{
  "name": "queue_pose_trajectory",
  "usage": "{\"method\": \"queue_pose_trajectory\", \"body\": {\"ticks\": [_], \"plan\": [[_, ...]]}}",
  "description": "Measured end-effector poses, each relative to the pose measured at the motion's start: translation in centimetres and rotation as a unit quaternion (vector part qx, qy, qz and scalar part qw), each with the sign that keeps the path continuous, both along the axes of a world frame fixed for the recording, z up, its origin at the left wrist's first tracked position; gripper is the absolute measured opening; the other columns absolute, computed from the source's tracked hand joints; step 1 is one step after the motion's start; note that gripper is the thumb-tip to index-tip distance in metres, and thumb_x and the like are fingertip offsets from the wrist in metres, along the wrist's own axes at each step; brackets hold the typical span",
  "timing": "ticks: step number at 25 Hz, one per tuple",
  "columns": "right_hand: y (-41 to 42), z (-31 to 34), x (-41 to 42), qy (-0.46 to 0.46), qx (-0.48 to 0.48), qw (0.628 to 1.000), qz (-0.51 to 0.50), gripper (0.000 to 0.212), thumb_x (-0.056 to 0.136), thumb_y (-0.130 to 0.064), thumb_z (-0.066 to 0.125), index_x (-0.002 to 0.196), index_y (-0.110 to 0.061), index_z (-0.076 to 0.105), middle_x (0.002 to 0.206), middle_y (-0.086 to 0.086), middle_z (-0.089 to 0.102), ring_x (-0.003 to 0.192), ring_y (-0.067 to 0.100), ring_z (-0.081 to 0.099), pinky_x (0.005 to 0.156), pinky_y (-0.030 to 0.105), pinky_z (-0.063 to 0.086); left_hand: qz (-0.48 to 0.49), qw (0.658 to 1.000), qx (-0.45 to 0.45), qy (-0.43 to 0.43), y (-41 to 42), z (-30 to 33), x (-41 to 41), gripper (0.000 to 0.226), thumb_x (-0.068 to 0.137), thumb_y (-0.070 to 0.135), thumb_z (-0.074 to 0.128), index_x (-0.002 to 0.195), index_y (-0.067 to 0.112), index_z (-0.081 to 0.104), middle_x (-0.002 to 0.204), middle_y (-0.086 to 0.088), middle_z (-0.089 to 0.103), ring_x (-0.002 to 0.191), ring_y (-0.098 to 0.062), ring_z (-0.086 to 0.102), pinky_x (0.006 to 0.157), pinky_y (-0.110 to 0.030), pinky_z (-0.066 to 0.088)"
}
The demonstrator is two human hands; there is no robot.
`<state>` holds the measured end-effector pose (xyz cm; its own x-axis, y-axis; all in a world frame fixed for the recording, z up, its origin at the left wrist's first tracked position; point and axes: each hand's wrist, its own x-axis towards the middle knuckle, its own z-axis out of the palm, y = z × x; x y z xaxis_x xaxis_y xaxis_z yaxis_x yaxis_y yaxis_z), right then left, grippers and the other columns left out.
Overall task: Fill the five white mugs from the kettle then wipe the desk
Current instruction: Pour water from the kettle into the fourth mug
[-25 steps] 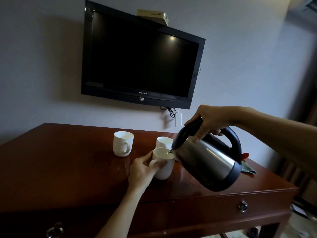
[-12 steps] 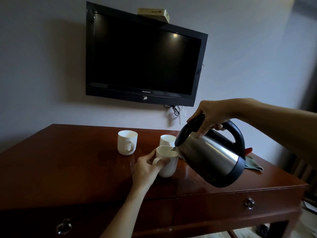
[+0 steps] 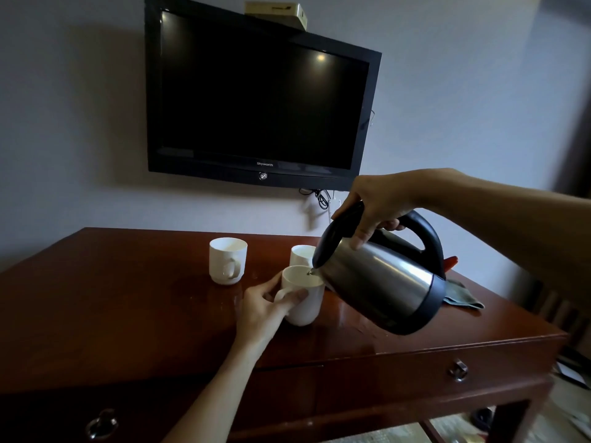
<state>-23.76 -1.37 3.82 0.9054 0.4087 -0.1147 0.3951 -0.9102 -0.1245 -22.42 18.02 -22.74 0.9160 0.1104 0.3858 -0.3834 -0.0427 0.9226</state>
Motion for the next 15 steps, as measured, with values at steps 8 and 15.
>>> {"method": "queue_pose_trajectory", "body": {"ticks": [8, 15], "plan": [[0.53, -0.11, -0.15, -0.019, -0.010, 1.000, 0.003, 0.068, 0.073, -0.025, 0.092, 0.136, -0.021, 0.066, 0.062, 0.013, 0.059, 0.040, 0.015, 0.045, 0.044, 0.024, 0.046, 0.008, 1.000, 0.008, 0.005, -0.05, 0.33, -0.38, 0.057, 0.072, 0.044, 0.089, 0.125, 0.031, 0.074, 0.091, 0.012, 0.080, 0.091, -0.004, 0.073, 0.079, -0.031, 0.059], [0.01, -0.19, -0.34, -0.018, 0.002, 1.000, 0.003, 0.057, 0.074, -0.024, 0.091, 0.128, -0.019, 0.072, 0.050, 0.010, 0.051, 0.039, 0.018, 0.041, 0.045, 0.026, 0.045, 0.024, 0.999, 0.021, 0.015, 0.07, 0.11, -0.27, 0.069, 0.062, 0.063, 0.084, 0.125, 0.036, 0.073, 0.089, 0.016, 0.079, 0.091, -0.004, 0.072, 0.085, -0.039, 0.060]]}}
